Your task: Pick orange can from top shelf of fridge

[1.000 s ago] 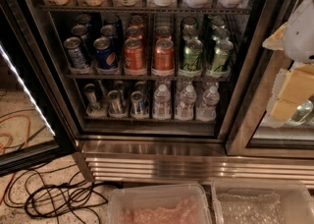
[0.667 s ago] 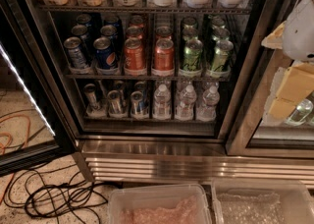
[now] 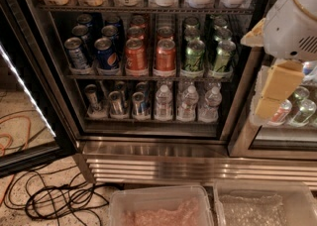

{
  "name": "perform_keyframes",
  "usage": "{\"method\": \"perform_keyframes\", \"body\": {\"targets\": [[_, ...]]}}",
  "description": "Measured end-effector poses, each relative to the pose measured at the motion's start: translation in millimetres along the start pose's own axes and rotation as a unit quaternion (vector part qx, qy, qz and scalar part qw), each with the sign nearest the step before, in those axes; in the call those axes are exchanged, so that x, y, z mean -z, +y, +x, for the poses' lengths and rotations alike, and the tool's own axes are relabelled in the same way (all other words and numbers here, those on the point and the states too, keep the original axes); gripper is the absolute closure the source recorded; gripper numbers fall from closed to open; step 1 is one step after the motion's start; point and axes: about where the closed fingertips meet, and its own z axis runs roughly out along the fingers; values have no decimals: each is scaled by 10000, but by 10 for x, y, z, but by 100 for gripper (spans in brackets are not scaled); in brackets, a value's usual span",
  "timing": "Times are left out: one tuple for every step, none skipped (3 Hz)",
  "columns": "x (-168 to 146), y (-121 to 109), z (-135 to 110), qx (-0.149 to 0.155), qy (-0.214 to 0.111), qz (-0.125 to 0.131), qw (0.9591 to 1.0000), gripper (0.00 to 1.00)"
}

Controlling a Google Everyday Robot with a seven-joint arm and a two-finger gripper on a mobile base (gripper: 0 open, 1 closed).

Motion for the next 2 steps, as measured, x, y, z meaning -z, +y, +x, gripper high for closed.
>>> {"method": "perform_keyframes", "body": {"targets": [[4, 3, -4, 27, -2, 2, 10000, 0], [-52, 47, -67, -75, -80, 74, 9999, 0]]}}
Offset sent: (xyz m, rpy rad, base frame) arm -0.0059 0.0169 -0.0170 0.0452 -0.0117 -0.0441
